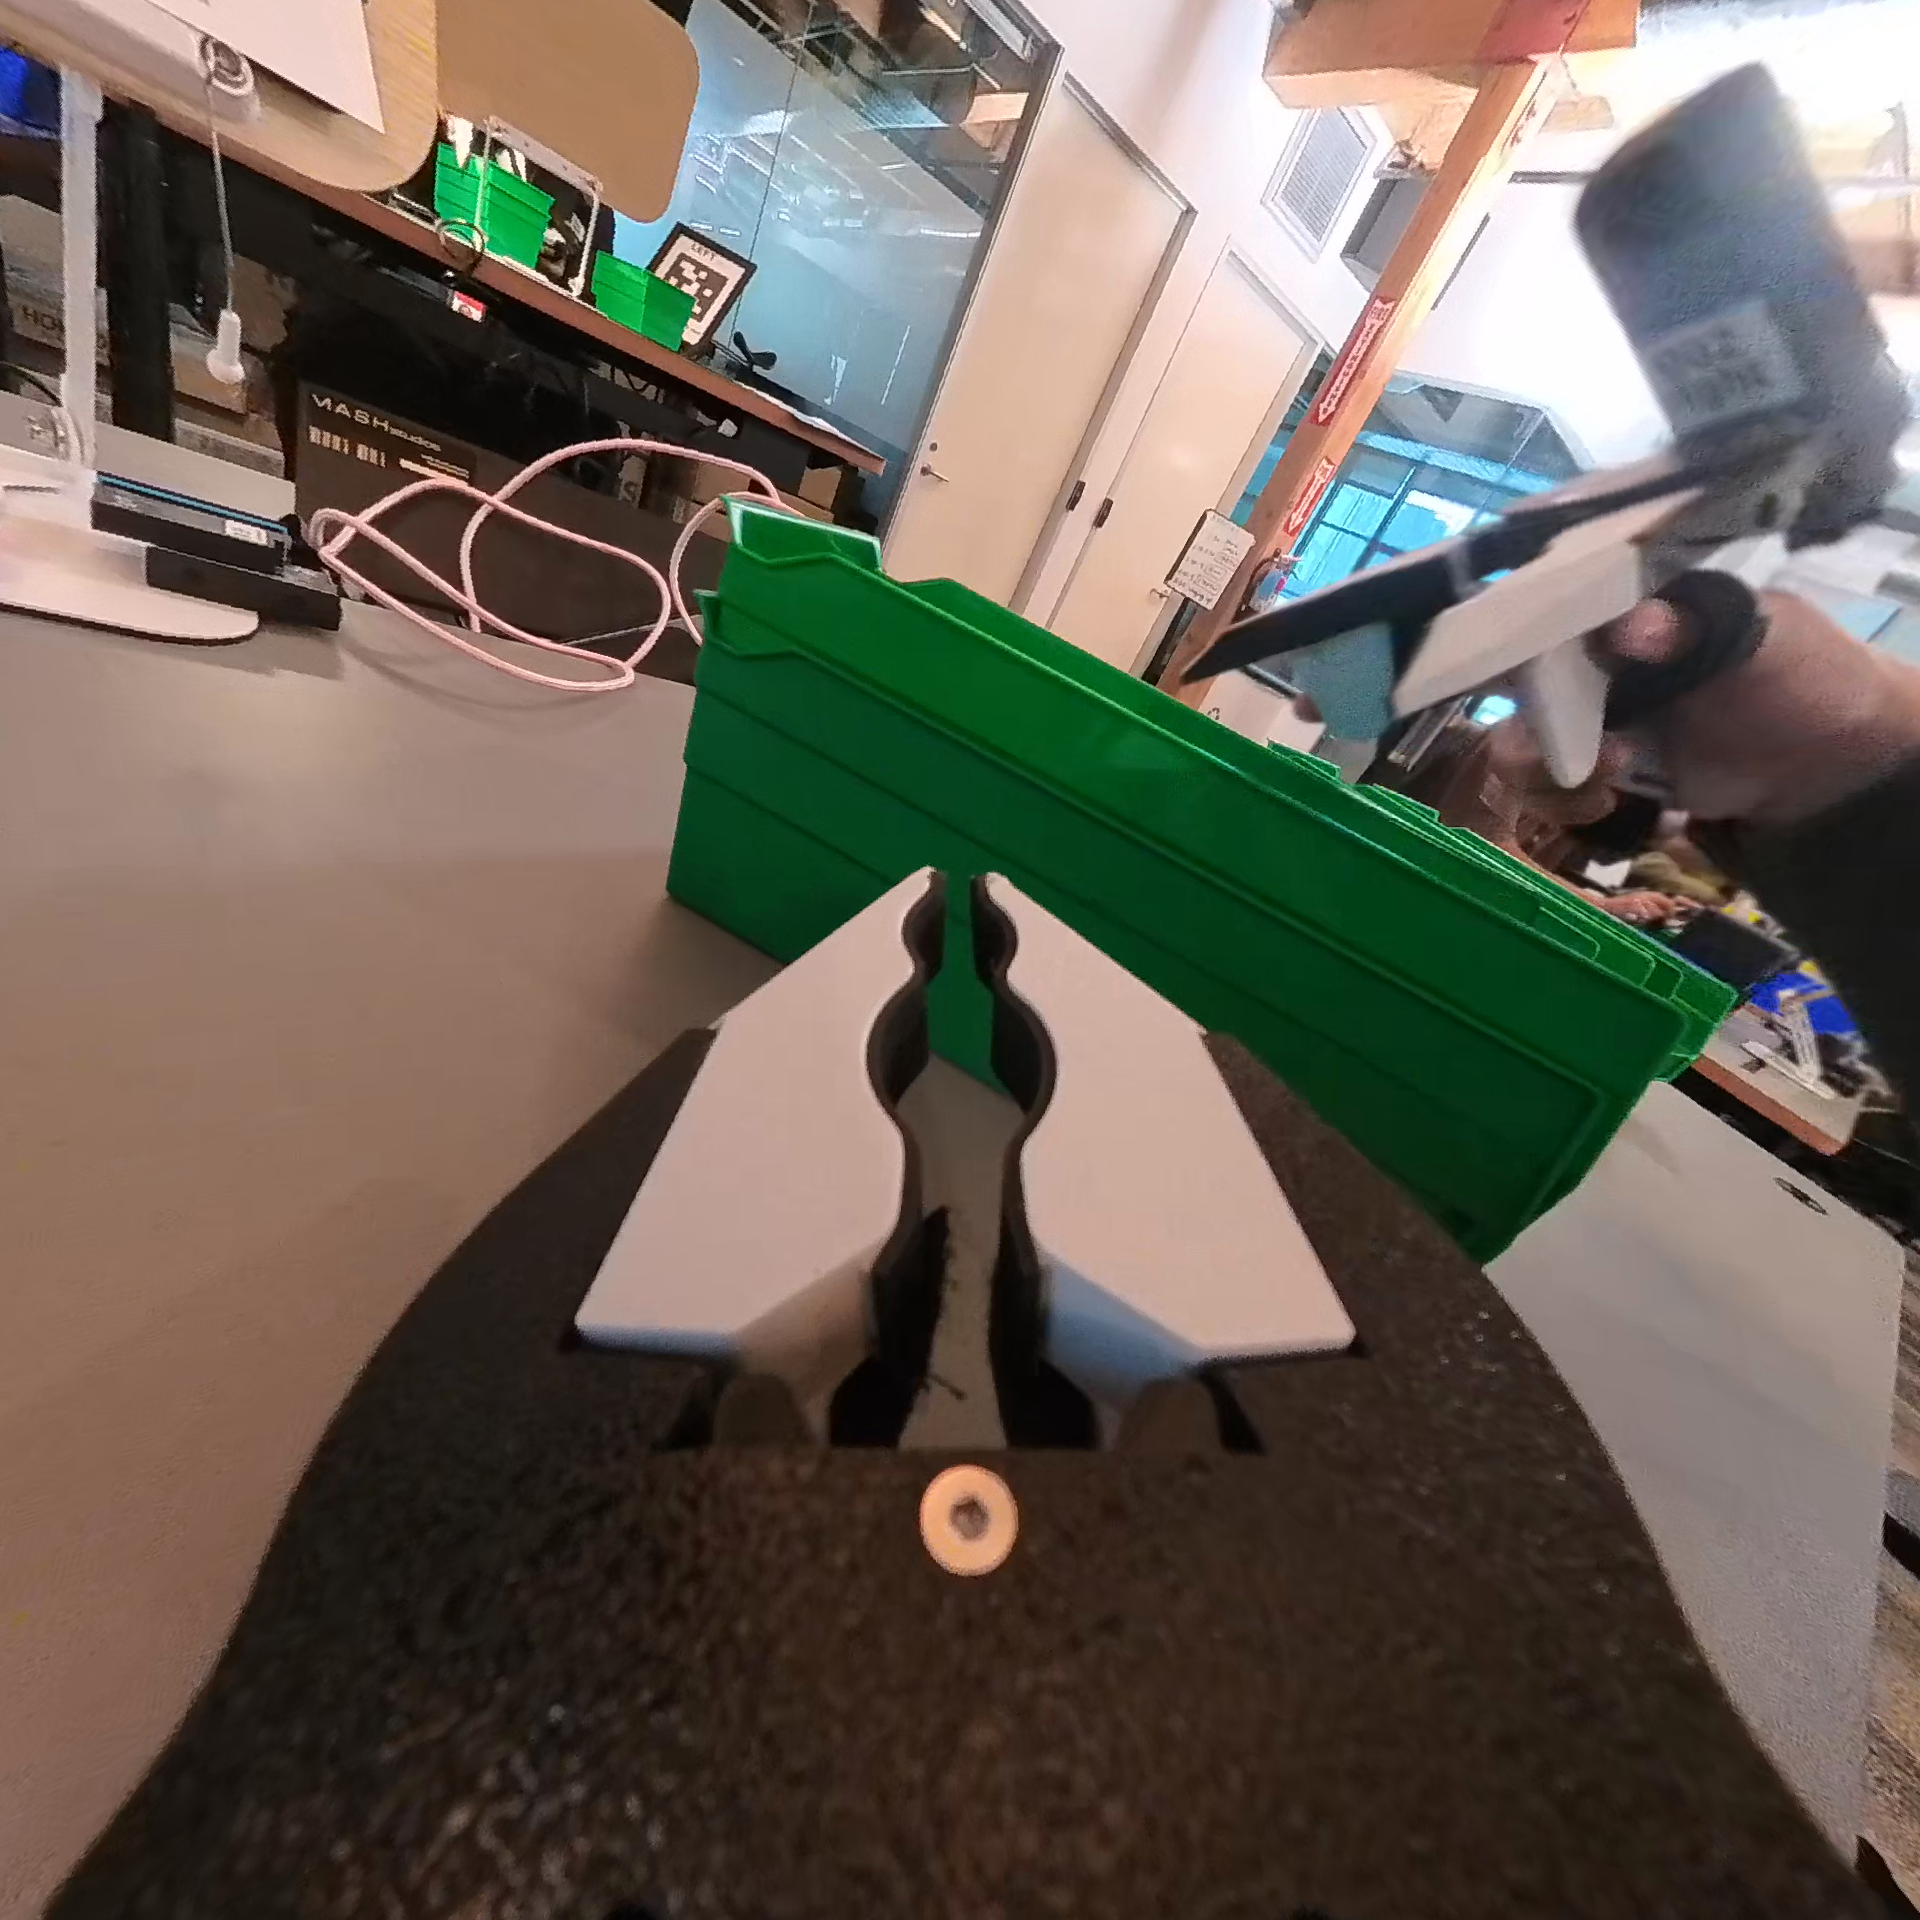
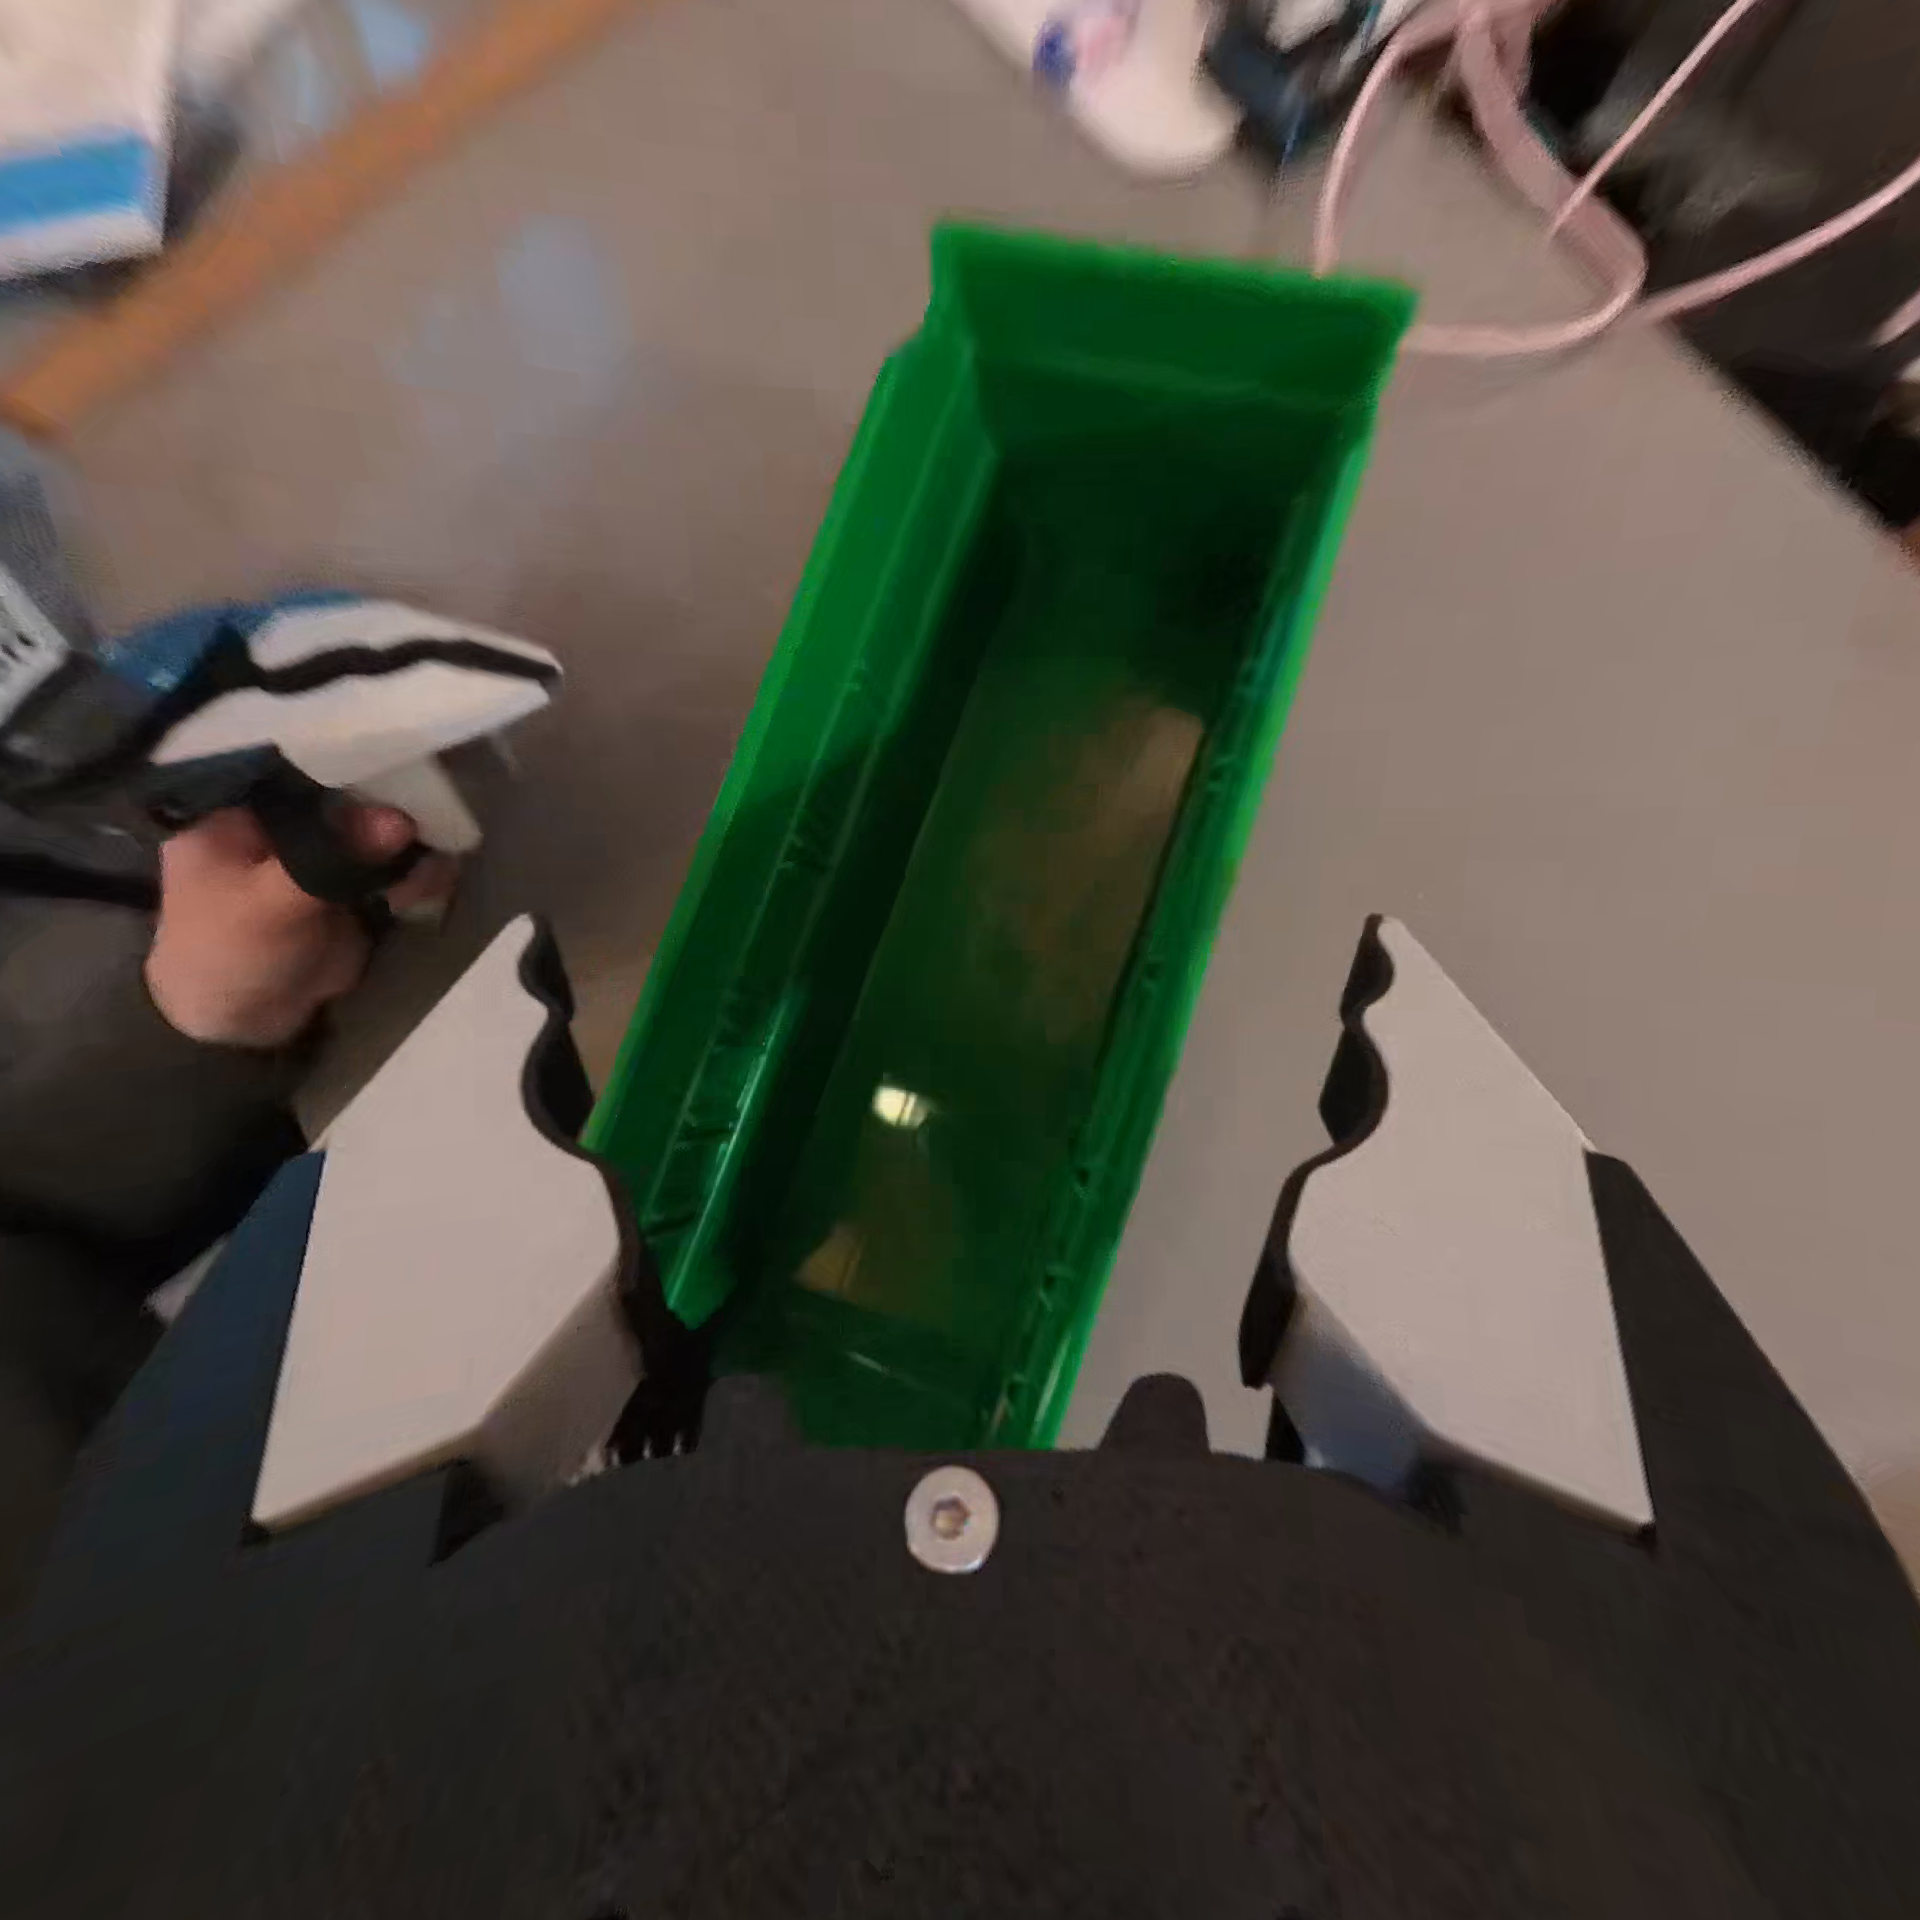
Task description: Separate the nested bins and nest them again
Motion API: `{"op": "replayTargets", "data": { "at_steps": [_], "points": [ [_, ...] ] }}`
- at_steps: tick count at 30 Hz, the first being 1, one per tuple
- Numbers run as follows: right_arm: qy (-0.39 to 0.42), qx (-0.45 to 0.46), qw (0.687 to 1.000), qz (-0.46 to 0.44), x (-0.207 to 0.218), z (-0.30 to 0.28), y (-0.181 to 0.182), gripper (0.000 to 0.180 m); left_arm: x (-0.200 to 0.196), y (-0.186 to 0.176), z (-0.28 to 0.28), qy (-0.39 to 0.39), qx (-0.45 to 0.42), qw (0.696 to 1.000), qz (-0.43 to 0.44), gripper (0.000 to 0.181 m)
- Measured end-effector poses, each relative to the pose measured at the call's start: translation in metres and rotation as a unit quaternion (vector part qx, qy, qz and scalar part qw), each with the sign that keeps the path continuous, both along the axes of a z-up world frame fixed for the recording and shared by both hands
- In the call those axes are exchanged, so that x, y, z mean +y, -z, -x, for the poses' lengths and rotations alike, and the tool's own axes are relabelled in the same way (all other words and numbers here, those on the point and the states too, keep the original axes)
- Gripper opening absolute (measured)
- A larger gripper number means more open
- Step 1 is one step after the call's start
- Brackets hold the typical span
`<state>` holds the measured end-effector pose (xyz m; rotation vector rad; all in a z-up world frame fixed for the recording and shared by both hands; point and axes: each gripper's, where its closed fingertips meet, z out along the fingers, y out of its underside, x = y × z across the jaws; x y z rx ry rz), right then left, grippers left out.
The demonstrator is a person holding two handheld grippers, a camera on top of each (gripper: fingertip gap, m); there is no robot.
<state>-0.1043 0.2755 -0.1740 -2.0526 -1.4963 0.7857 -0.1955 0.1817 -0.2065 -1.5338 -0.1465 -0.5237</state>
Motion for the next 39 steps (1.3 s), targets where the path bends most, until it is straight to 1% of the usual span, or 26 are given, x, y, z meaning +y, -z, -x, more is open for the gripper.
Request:
{"op": "replayTargets", "data": {
  "at_steps": [2,4,6,8,10,13,16,18,21,22,25,26,29,31,33,36,39],
  "points": [
    [-0.015,-0.082,0.997,-0.002,-0.004,0.011,0.017,0.146,-0.001,-0.001,0.000,0.000,-0.002,1.000,-0.003,0.002],
    [-0.020,-0.164,0.985,-0.042,0.001,0.012,0.031,0.142,-0.001,-0.001,0.001,0.001,-0.005,1.000,-0.005,0.002],
    [-0.029,-0.206,0.977,-0.053,0.000,0.015,0.033,0.131,-0.001,-0.002,0.001,0.002,-0.007,1.000,-0.006,0.002],
    [-0.031,-0.247,0.967,-0.052,0.000,0.014,0.032,0.125,-0.001,-0.002,0.001,0.002,-0.010,1.000,-0.007,0.002],
    [-0.036,-0.268,0.961,-0.054,0.000,0.015,0.030,0.116,-0.001,-0.003,0.002,0.003,-0.014,1.000,-0.009,0.002],
    [-0.057,-0.251,0.962,-0.088,0.000,0.028,0.024,0.102,-0.002,-0.004,0.002,0.004,-0.019,1.000,-0.012,0.002],
    [-0.082,-0.242,0.957,-0.139,-0.001,0.041,0.016,0.097,-0.002,-0.005,0.005,0.002,-0.020,1.000,-0.013,0.002],
    [-0.092,-0.233,0.958,-0.141,-0.005,0.049,0.009,0.097,-0.004,-0.006,0.011,-0.007,-0.023,1.000,-0.016,0.002],
    [-0.104,-0.216,0.967,-0.093,-0.018,0.059,0.000,0.097,-0.007,-0.009,0.017,-0.016,-0.035,0.999,-0.028,0.002],
    [-0.104,-0.212,0.967,-0.094,-0.020,0.063,-0.002,0.097,-0.007,-0.010,0.018,-0.018,-0.038,0.999,-0.031,0.002],
    [-0.124,-0.224,0.950,-0.176,-0.017,0.070,-0.007,0.097,-0.007,-0.010,0.019,-0.024,-0.032,0.999,-0.031,0.002],
    [-0.132,-0.228,0.948,-0.181,-0.019,0.071,-0.009,0.096,-0.007,-0.010,0.019,-0.028,-0.026,0.999,-0.030,0.003],
    [-0.124,-0.223,0.956,-0.149,-0.024,0.076,-0.012,0.097,-0.008,-0.011,0.019,-0.038,-0.009,0.999,-0.030,0.006],
    [-0.141,-0.237,0.947,-0.161,-0.024,0.074,-0.012,0.098,-0.008,-0.012,0.018,-0.041,-0.004,0.999,-0.033,0.007],
    [-0.167,-0.259,0.939,-0.156,-0.029,0.068,-0.010,0.099,-0.008,-0.013,0.018,-0.042,-0.005,0.998,-0.037,0.009],
    [-0.189,-0.271,0.935,-0.129,-0.037,0.064,-0.008,0.098,-0.010,-0.016,0.020,-0.047,-0.009,0.998,-0.045,0.018],
    [-0.216,-0.266,0.932,-0.120,-0.047,0.065,-0.008,0.100,-0.014,-0.026,0.020,-0.059,0.008,0.996,-0.072,0.046]
  ]
}}
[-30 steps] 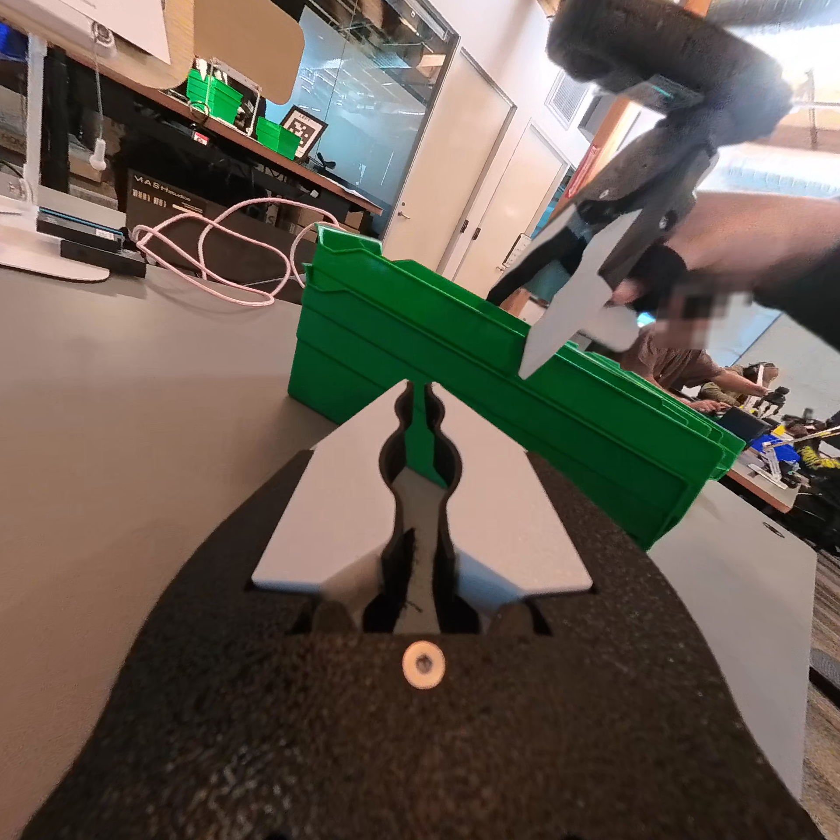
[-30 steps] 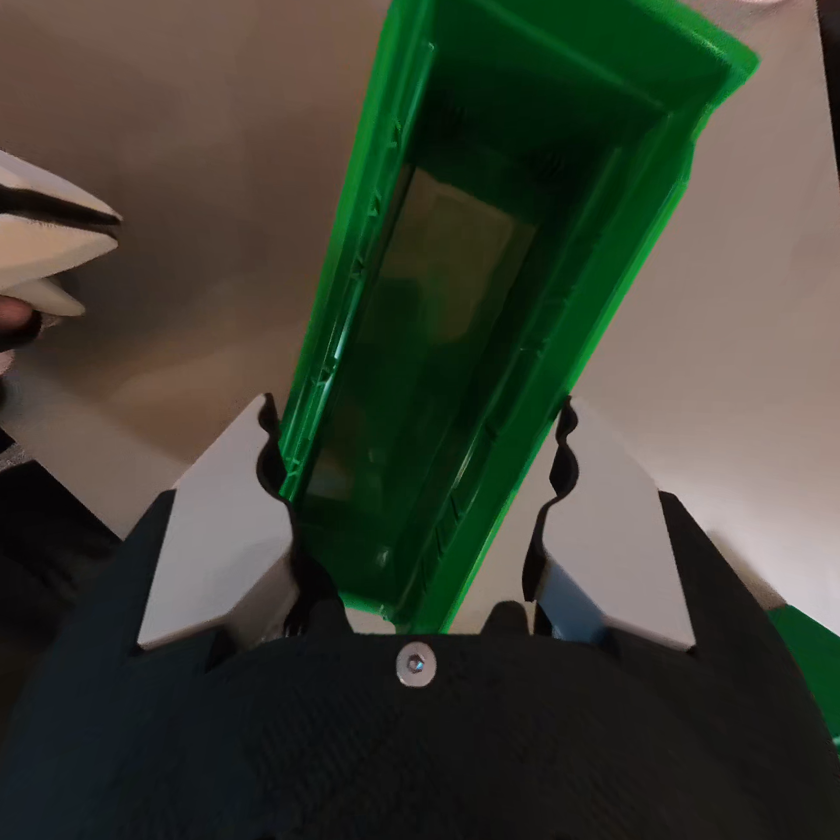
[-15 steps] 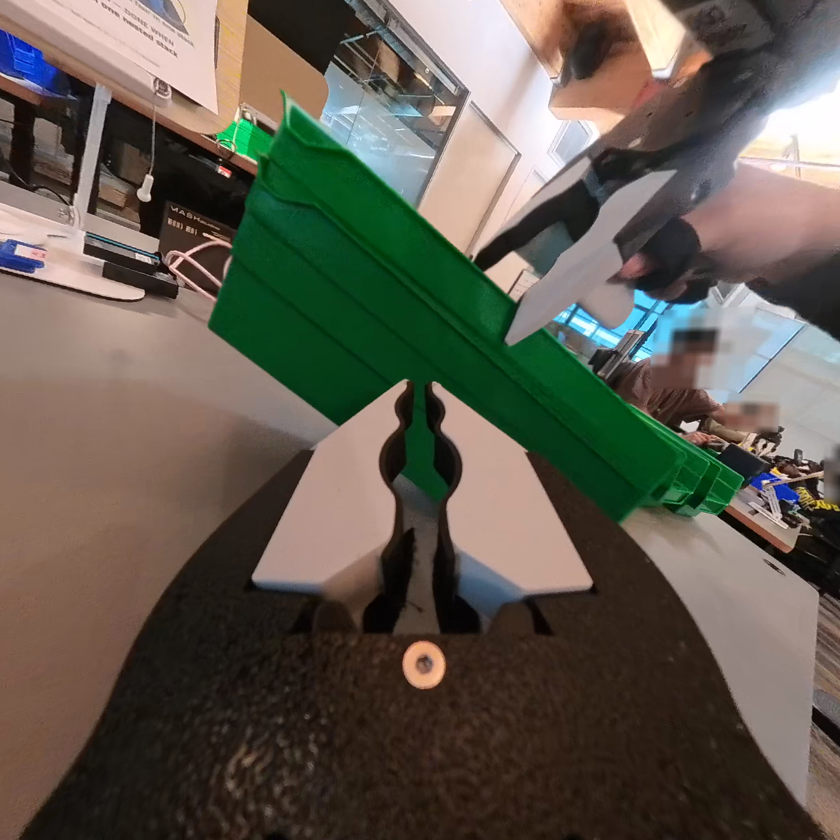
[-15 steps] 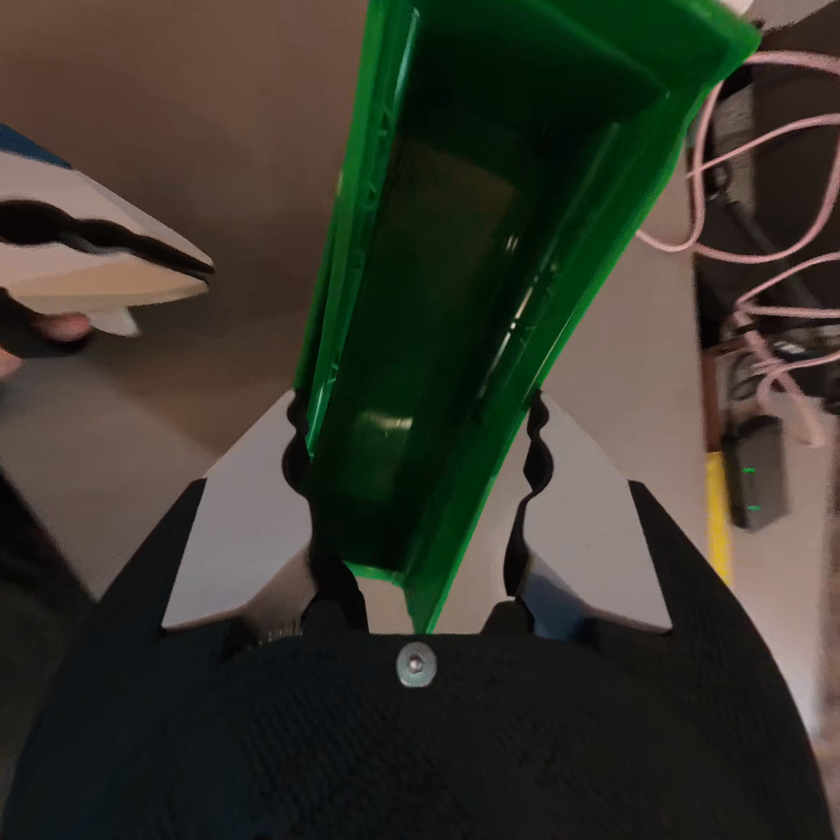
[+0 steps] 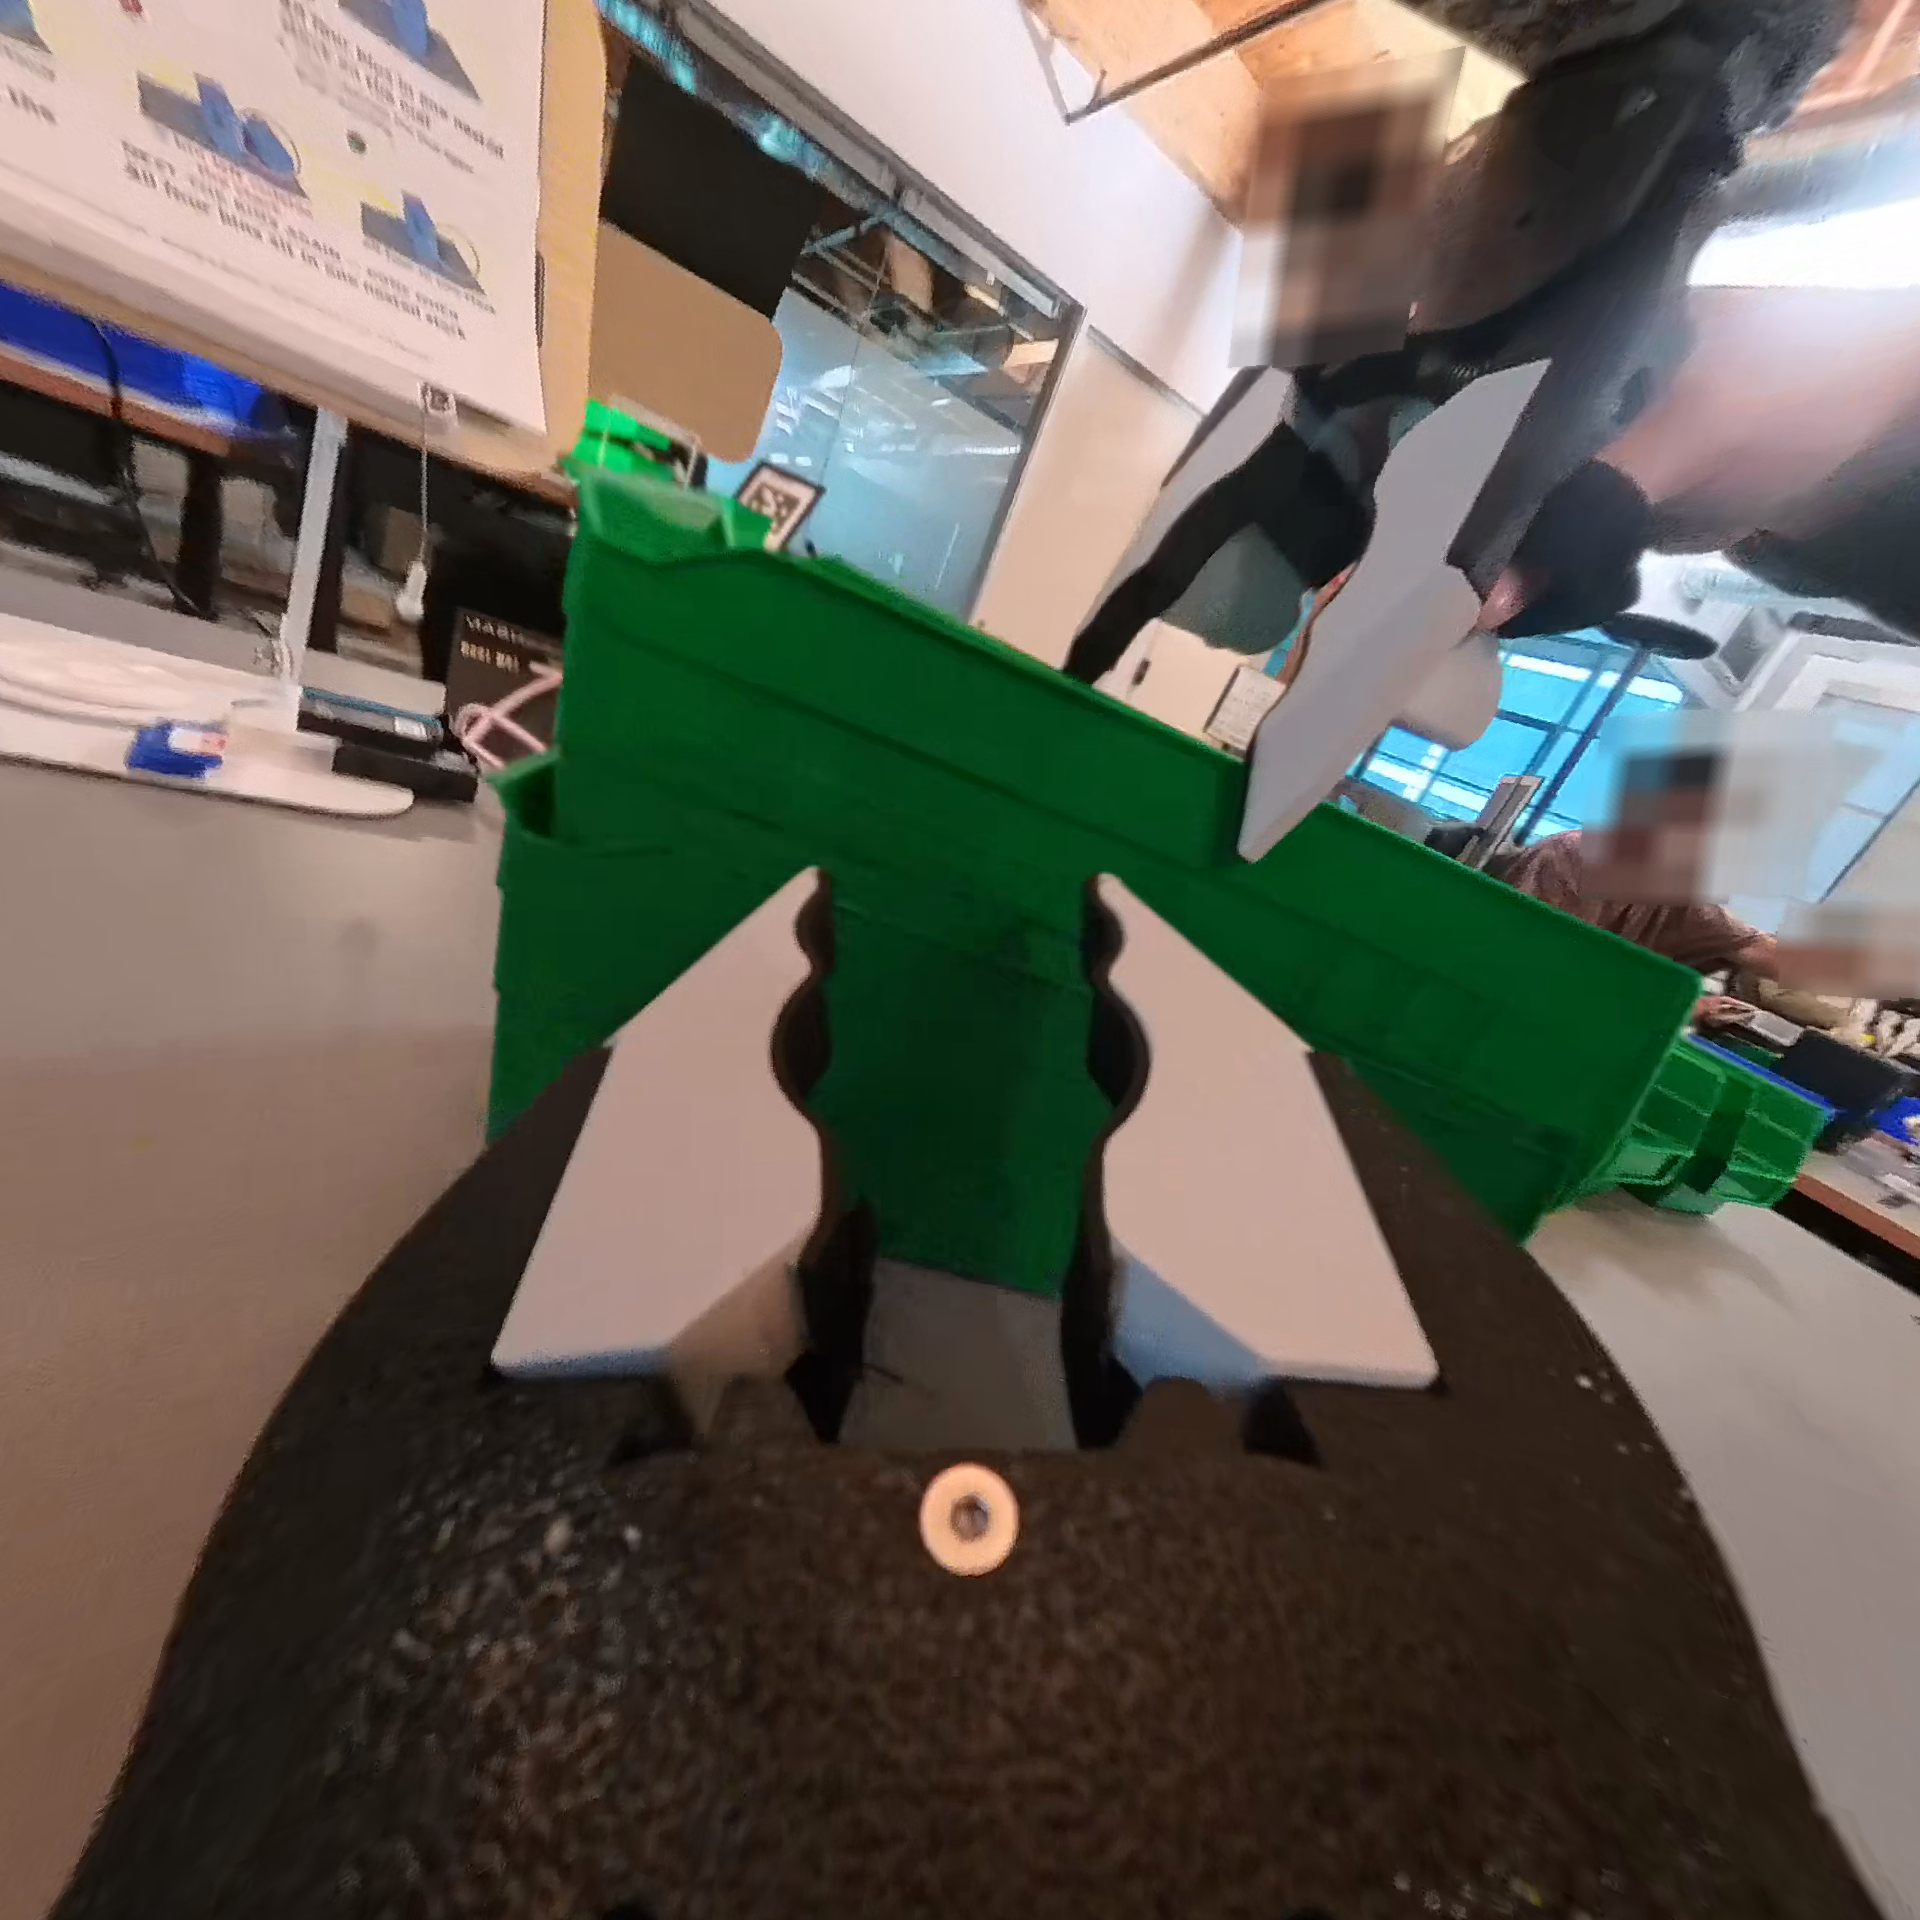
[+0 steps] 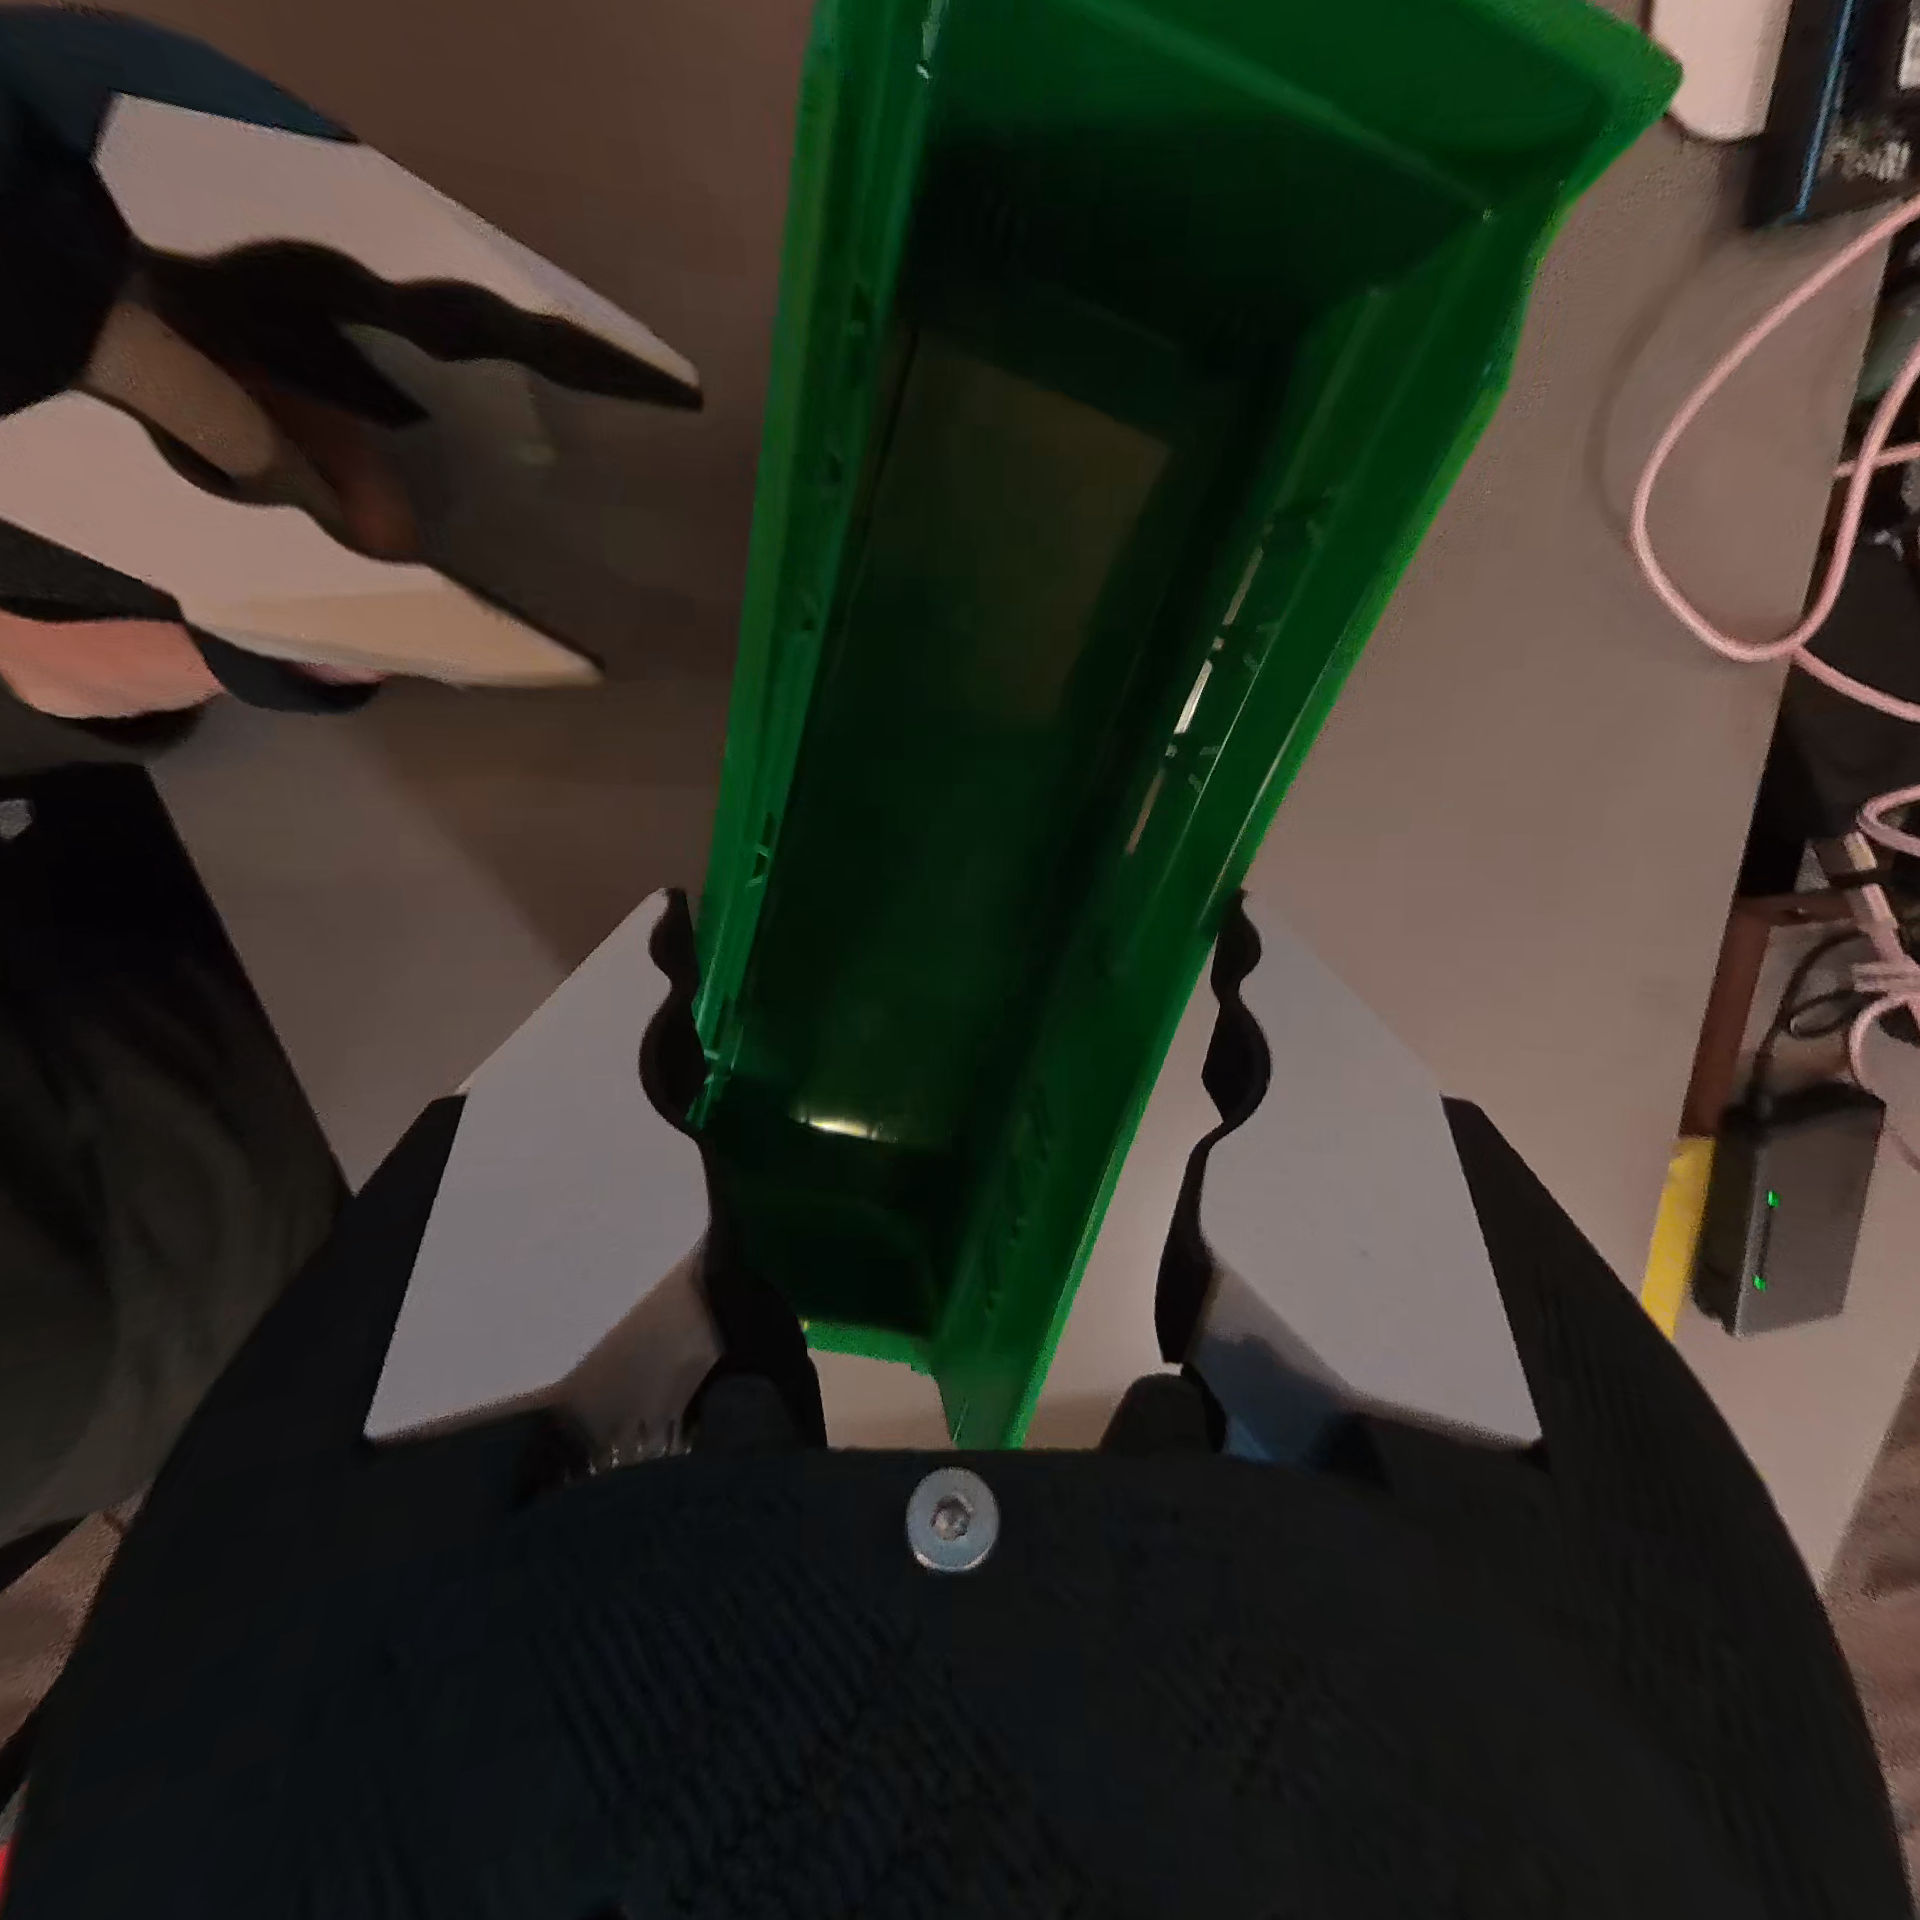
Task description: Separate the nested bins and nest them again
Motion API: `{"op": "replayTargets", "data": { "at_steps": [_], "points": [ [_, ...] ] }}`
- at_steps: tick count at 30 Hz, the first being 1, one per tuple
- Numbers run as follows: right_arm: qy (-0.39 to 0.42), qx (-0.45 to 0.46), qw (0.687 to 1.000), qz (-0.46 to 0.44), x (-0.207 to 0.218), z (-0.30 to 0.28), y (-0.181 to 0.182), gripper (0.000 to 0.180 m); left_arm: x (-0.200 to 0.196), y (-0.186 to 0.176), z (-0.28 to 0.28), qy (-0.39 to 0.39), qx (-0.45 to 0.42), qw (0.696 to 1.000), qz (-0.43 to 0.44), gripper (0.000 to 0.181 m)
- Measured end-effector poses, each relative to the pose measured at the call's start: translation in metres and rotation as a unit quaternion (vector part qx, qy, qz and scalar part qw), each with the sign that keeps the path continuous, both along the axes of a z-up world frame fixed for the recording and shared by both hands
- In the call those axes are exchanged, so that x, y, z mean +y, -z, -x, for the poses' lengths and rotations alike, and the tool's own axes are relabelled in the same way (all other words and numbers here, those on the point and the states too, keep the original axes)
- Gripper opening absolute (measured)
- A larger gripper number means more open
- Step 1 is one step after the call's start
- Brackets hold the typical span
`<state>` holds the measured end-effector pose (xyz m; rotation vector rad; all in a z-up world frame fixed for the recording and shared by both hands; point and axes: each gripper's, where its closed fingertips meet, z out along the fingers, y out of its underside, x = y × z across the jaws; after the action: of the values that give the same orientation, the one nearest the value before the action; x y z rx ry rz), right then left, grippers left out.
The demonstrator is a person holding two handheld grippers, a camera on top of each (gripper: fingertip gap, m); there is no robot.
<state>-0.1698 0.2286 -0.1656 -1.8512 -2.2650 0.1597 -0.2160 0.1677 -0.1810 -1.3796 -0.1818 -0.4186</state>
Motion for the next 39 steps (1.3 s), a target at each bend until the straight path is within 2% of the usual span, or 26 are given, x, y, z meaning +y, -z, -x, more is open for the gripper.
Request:
{"op": "replayTargets", "data": {
  "at_steps": [4,10,15,18,20,23,27,32,36,39],
  "points": [
    [-0.003,0.015,1.000,0.010,-0.006,0.007,-0.011,0.099,-0.007,-0.013,0.002,-0.050,0.066,0.996,-0.028,0.065],
    [0.025,0.033,0.999,0.006,0.004,-0.004,-0.037,0.099,-0.011,-0.018,0.001,-0.063,0.086,0.993,-0.040,0.065],
    [0.118,0.111,0.987,-0.003,0.041,-0.027,-0.096,0.098,-0.009,-0.015,0.004,-0.056,0.060,0.996,-0.034,0.064],
    [0.208,0.132,0.969,-0.029,0.083,-0.064,-0.122,0.099,-0.009,-0.015,0.004,-0.057,0.060,0.996,-0.036,0.063],
    [0.281,0.132,0.950,-0.040,0.116,-0.097,-0.126,0.099,-0.008,-0.015,0.003,-0.055,0.060,0.996,-0.033,0.062],
    [0.383,0.106,0.916,-0.051,0.163,-0.152,-0.112,0.100,-0.008,-0.015,0.002,-0.052,0.060,0.996,-0.033,0.062],
    [0.469,0.058,0.879,-0.060,0.202,-0.211,-0.067,0.098,-0.007,-0.014,0.001,-0.048,0.057,0.997,-0.031,0.061],
    [0.537,0.017,0.843,-0.010,0.213,-0.250,-0.001,0.099,-0.007,-0.014,0.003,-0.044,0.043,0.998,-0.031,0.060],
    [0.566,0.015,0.824,0.020,0.215,-0.263,0.030,0.099,-0.007,-0.014,0.003,-0.042,0.039,0.998,-0.031,0.060],
    [0.567,0.000,0.823,0.021,0.214,-0.269,0.049,0.103,-0.007,-0.013,0.002,-0.042,0.040,0.998,-0.031,0.060]
  ]
}}
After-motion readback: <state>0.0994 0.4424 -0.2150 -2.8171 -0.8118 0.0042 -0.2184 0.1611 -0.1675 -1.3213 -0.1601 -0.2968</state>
